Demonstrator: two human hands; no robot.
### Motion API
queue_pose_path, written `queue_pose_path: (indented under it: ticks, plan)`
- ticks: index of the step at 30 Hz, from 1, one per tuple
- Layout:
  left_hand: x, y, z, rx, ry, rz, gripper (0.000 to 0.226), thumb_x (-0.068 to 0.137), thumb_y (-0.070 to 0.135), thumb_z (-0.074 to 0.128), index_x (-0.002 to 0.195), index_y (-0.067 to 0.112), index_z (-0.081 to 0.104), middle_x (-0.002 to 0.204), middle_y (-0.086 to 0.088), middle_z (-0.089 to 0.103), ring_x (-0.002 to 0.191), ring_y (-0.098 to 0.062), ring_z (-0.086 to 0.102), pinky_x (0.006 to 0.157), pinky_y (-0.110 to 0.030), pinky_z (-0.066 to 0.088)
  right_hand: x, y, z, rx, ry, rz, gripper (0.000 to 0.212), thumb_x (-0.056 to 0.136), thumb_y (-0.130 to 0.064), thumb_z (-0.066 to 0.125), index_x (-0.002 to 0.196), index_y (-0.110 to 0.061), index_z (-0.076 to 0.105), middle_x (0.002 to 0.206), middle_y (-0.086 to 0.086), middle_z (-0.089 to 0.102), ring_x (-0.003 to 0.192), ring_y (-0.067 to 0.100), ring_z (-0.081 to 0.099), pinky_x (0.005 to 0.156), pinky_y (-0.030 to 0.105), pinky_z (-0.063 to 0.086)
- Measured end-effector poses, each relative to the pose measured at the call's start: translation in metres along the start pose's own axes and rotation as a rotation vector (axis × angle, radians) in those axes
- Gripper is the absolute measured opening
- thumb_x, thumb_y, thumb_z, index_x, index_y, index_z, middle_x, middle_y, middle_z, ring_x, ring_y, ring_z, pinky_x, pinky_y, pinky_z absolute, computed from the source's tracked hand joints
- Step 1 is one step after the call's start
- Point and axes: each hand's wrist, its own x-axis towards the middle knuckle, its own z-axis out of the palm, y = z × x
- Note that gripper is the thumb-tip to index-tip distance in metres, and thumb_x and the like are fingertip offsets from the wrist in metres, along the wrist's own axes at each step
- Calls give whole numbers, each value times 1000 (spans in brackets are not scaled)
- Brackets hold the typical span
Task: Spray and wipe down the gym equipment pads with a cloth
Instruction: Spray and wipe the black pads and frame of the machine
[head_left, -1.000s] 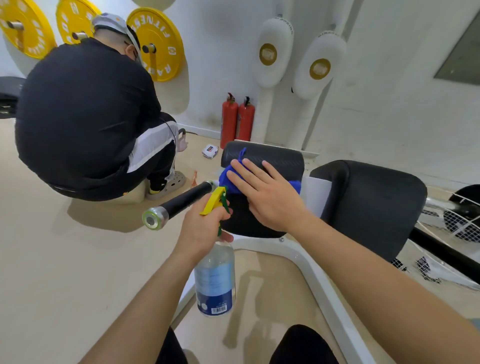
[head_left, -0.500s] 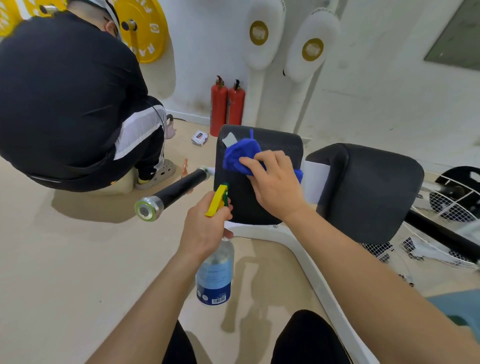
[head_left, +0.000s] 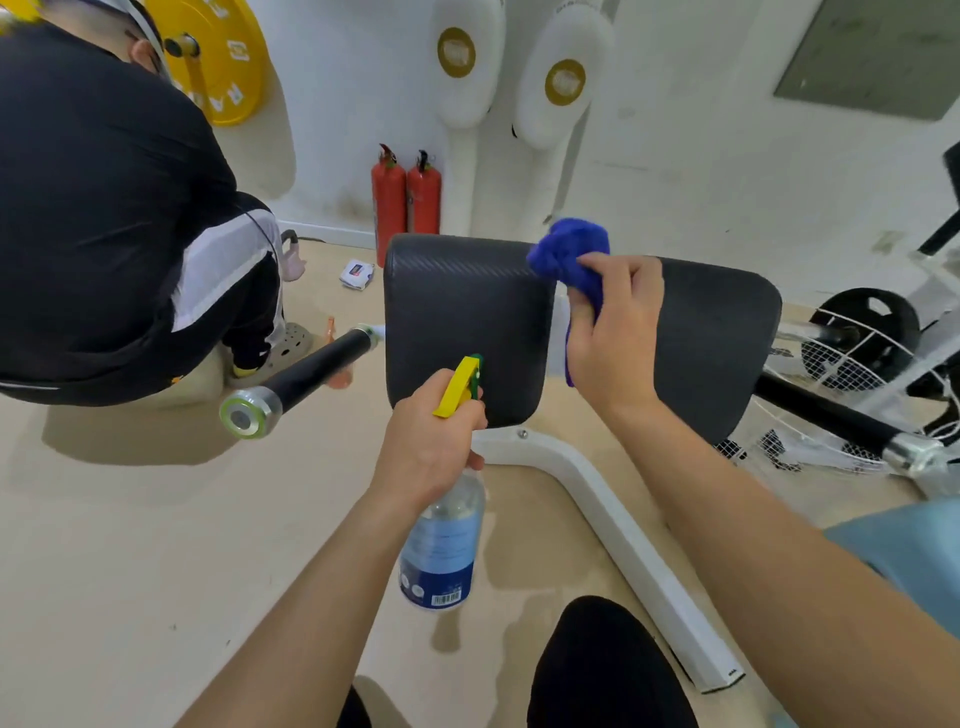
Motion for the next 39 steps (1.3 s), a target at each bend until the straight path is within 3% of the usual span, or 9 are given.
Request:
queue_pose_path:
  ticks: [7, 10, 17, 20, 24, 26, 30, 32, 39]
  plan:
    - [-4, 11, 14, 86, -18, -7, 10, 93, 10, 61, 88, 2, 62, 91, -19, 66, 61, -28, 73, 58, -38, 60, 37, 10, -29, 19, 26, 60, 29, 96, -12, 59, 125, -9, 56, 122, 10, 49, 108, 18, 52, 94, 18, 43]
    - [-10, 6, 15, 123, -26, -14, 15, 93, 10, 61, 79, 7, 59, 78, -10, 59, 59, -26, 70, 60, -42, 60, 31, 7, -24, 49, -16, 61, 27, 98, -16, 56, 124, -10, 56, 122, 7, 50, 101, 7, 49, 89, 7, 39]
    - [-23, -1, 1, 86, -1, -27, 11, 92, 5, 59, 97, 6, 69, 99, -17, 70, 78, -28, 68, 70, -58, 65, -14, 3, 27, -43, -196, -78, 34, 97, -23, 59, 130, -15, 59, 125, 9, 52, 110, 24, 51, 97, 33, 45]
    - [-24, -2, -6, 55, 18, -25, 13, 93, 1, 58, 99, 5, 69, 97, -12, 71, 82, -33, 69, 62, -43, 66, -71, 4, 42, -105, -246, -127, 33, 89, -14, 68, 122, -13, 63, 118, 11, 56, 100, 29, 53, 87, 36, 50]
    - [-23, -5, -13, 50, 15, -30, 13, 95, 0, 56, 97, 7, 66, 100, -10, 71, 80, -35, 71, 49, -21, 55, -112, 17, 37, -185, -408, -421, 38, 73, -1, 79, 107, -10, 66, 102, 10, 62, 81, 27, 53, 70, 36, 51]
    - [-22, -6, -16, 19, 23, -32, 16, 93, -2, 55, 97, 7, 69, 100, -11, 72, 84, -36, 70, 51, -28, 59, -88, 20, 36, -187, -402, -461, 30, 74, 1, 75, 102, -8, 67, 96, 13, 59, 77, 30, 51, 67, 40, 48]
    - [-24, -11, -22, 8, 54, -43, 19, 94, -1, 55, 100, 7, 71, 101, -12, 72, 90, -34, 67, 64, -47, 67, -8, 5, 34, -145, -120, -81, 20, 91, -9, 62, 110, -7, 65, 108, 15, 61, 95, 32, 56, 85, 41, 48]
    - [-25, -13, -25, 12, 65, -42, 18, 95, 0, 55, 100, 6, 71, 101, -12, 72, 93, -37, 67, 66, -50, 67, 8, 1, 37, -139, -108, -23, 19, 95, -13, 59, 113, -9, 64, 114, 13, 61, 100, 31, 55, 89, 40, 48]
    - [-33, -27, -47, -17, 105, -84, 21, 91, -3, 54, 96, 5, 72, 99, -17, 73, 99, -43, 66, 68, -58, 66, -101, 6, 53, -237, -423, -566, 25, 76, 7, 66, 97, -7, 62, 85, 10, 57, 70, 29, 45, 58, 39, 42]
